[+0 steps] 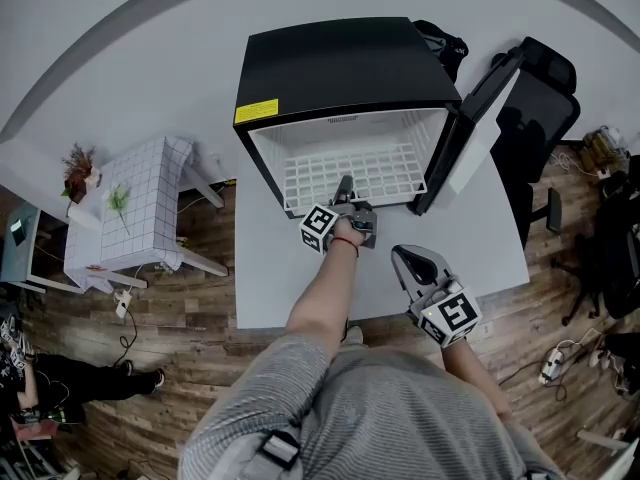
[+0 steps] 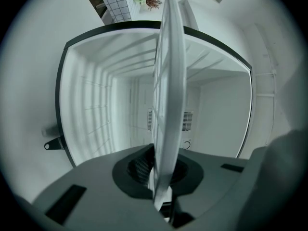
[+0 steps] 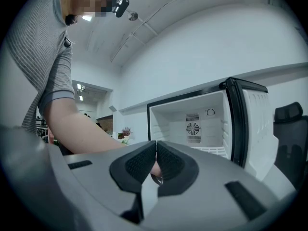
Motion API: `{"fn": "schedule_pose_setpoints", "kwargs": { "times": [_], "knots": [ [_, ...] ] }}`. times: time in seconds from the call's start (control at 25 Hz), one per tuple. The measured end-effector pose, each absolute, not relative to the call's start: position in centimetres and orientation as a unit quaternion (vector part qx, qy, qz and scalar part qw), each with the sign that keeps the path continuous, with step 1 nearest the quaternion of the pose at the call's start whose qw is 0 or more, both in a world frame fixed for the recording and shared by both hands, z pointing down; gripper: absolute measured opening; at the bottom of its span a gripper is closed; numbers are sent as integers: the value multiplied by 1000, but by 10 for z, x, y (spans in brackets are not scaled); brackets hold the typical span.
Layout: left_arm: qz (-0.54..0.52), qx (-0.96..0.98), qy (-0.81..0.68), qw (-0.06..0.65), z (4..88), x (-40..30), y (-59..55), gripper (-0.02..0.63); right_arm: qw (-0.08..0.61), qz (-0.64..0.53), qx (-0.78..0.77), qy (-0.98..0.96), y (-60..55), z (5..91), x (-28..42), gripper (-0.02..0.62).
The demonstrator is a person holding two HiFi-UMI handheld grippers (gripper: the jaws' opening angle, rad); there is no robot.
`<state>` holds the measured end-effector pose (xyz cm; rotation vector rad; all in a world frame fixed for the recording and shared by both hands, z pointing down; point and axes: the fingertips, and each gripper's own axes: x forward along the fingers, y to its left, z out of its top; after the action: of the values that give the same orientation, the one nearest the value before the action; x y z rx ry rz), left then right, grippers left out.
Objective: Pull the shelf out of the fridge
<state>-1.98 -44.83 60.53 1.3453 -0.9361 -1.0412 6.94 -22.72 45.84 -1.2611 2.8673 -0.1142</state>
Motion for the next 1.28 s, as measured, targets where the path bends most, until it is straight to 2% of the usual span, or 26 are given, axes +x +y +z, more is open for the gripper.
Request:
{"fn": "schedule_pose_setpoints", "kwargs": {
  "times": [1.28],
  "knots": [
    [-449,569,-404,559,604,-18,-422,28,12,-34,-399,916,-208,452,73,14]
  ]
}}
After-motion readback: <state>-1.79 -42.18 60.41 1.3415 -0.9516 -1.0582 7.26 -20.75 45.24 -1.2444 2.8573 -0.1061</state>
